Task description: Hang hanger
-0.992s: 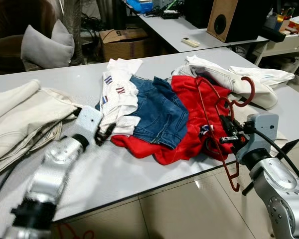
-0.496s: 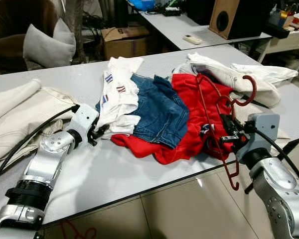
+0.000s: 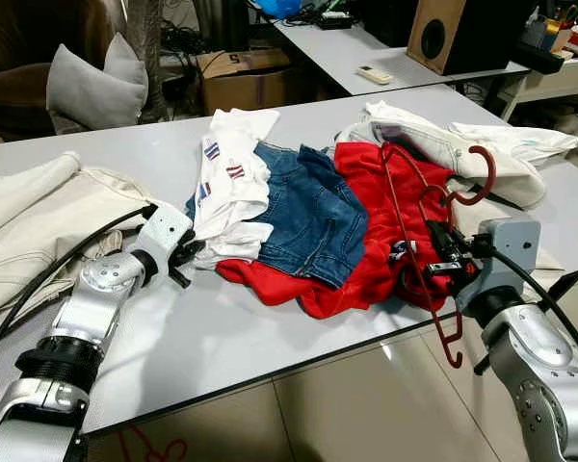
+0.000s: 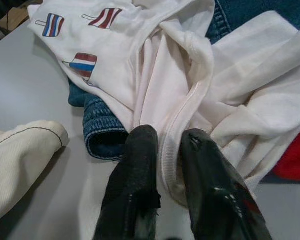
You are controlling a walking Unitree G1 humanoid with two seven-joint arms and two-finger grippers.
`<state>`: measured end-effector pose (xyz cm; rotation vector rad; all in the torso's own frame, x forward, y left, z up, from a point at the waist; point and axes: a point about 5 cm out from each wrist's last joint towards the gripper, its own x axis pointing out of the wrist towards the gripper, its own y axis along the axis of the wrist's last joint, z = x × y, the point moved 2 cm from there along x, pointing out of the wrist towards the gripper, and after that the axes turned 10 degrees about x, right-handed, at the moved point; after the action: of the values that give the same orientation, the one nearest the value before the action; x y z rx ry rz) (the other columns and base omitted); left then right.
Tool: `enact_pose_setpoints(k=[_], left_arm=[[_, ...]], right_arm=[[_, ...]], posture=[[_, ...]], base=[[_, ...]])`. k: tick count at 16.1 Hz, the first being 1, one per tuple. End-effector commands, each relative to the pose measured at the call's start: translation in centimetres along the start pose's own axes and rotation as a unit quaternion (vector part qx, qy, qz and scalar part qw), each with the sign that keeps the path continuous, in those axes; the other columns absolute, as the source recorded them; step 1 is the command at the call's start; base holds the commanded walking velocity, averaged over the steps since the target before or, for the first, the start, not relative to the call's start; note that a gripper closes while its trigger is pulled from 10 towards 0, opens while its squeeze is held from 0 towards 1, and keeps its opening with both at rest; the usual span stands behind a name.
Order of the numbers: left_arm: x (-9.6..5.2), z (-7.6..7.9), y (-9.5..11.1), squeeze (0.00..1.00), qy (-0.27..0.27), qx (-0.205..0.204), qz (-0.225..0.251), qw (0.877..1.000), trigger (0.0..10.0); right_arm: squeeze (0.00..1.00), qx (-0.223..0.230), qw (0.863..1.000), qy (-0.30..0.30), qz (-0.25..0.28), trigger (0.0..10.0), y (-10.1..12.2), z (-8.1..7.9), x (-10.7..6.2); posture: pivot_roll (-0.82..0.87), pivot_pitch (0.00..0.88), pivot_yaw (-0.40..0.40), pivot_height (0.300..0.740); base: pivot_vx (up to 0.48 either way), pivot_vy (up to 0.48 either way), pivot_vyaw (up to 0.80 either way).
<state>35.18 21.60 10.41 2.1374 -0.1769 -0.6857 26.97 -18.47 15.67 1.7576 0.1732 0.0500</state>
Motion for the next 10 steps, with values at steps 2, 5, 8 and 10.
enact_pose_setpoints(k=[2, 5, 8, 10], left_arm=[[0.2, -0.3, 0.5, 0.00, -0.004, 0.009, 0.008, 1.000, 0.0], [0.2, -0.2, 0.5, 0.00, -0.010, 0.004, 0.012, 1.000, 0.0], [0.3, -0.2, 1.0, 0.00, -0.015, -0.011, 0.029, 0.999, 0.0], [0.3, -0.3, 1.8, 0.00, -0.018, -0.035, 0.055, 0.998, 0.0]], right_arm=[[0.00, 0.001, 1.000, 0.001, 0.010, 10.0, 0.4, -0.1, 0.3], [0.00, 0.001, 1.000, 0.001, 0.009, 10.0, 0.3, -0.1, 0.4], [0.00, 0.002, 1.000, 0.000, 0.010, 10.0, 0.3, -0.1, 0.4], [0.00, 0.003, 1.000, -0.002, 0.010, 10.0, 0.2, -0.1, 0.4]], posture=[[-0.13, 0.000, 0.019, 0.740], [-0.12, 0.000, 0.017, 0.740], [-0.12, 0.000, 0.017, 0.740], [-0.12, 0.000, 0.020, 0.740]], base=[[0.000, 0.000, 0.00], [0.000, 0.000, 0.00], [0.000, 0.000, 0.00], [0.000, 0.000, 0.00]])
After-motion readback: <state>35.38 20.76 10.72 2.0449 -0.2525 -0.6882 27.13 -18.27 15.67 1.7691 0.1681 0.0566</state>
